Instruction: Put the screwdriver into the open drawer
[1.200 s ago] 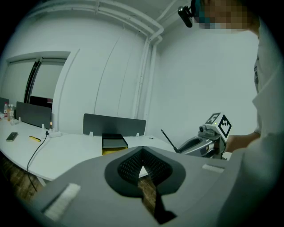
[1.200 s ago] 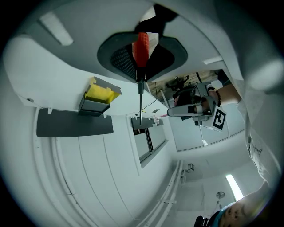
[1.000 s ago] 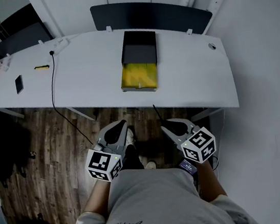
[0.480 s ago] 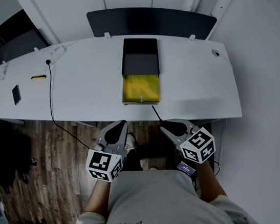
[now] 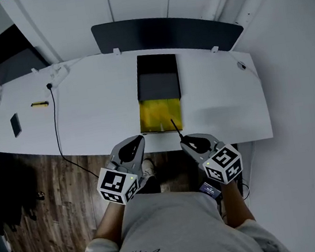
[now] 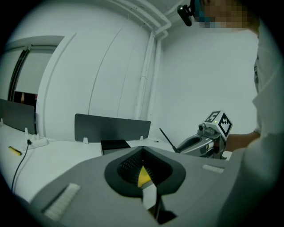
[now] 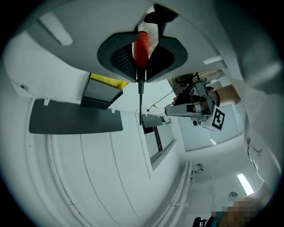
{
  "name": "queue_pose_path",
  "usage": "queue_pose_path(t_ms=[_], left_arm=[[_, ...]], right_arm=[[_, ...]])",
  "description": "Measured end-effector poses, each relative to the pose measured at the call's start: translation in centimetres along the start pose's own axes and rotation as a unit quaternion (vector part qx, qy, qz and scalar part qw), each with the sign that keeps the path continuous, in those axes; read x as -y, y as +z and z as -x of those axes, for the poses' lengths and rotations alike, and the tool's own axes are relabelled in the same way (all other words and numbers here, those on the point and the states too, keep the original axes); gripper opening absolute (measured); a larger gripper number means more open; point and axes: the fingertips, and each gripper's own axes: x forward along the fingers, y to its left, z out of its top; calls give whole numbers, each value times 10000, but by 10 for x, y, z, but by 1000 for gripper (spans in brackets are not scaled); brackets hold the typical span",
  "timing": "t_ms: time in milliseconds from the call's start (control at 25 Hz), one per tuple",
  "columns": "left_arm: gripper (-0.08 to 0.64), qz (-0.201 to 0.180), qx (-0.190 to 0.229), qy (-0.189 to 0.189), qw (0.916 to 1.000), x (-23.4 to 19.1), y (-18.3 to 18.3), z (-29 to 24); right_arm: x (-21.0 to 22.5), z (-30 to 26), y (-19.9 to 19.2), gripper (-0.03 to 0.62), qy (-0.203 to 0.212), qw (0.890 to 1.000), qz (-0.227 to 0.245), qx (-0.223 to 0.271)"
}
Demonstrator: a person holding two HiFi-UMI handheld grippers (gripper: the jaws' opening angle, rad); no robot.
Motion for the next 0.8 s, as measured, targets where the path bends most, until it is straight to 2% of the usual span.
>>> queue_pose_path(t_ms=[480,800], left_arm=[[2,-103,-67,-320,9994,-62,19,-31],[2,-86,-76,-421,9990,-77,26,-46]], right_arm=[[23,-54,47,87,-272,9996,54,68],[35,-60,60,87,-412,9991,83,30]])
